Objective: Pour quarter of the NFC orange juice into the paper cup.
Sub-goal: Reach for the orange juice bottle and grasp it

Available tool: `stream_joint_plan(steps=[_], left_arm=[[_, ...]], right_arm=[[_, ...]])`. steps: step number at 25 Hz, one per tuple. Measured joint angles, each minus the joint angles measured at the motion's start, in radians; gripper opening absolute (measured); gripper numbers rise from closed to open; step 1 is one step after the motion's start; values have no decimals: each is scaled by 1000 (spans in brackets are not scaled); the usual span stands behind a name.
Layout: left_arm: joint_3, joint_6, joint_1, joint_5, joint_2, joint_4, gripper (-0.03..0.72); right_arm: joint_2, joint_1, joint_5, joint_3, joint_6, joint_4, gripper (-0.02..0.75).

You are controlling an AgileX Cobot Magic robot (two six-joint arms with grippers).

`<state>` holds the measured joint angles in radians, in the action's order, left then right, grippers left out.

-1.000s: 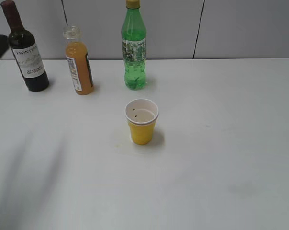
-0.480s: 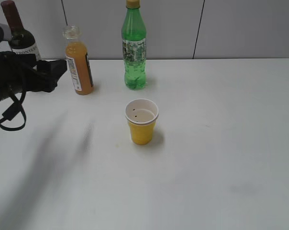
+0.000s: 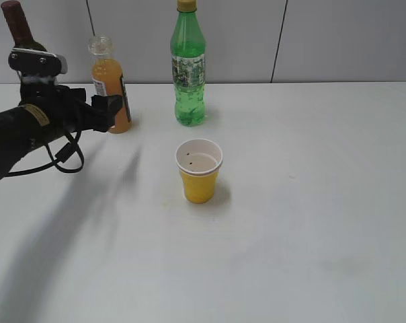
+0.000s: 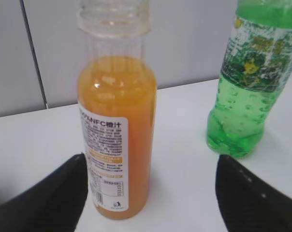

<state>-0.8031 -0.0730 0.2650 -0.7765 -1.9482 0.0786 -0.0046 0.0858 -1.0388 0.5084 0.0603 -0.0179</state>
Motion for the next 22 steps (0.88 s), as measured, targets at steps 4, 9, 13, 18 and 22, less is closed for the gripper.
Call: stream_joint_plan(steps=[4,9,13,18,22], left_arm=[[-72,0,0,-7,-95,-26,638],[-105,0,-1,-44,-164,-120,674],[-139,1,-2,-80,-189,-117,674],[-220,1,-2,-79,-246,-73,674],[-281,2,-8,-53,-278,-70,670]], right_arm=[[0,0,0,0,0,0,592],[0,0,0,0,0,0,592],[0,0,0,0,0,0,592],[0,0,0,0,0,0,592],[0,0,0,0,0,0,592]])
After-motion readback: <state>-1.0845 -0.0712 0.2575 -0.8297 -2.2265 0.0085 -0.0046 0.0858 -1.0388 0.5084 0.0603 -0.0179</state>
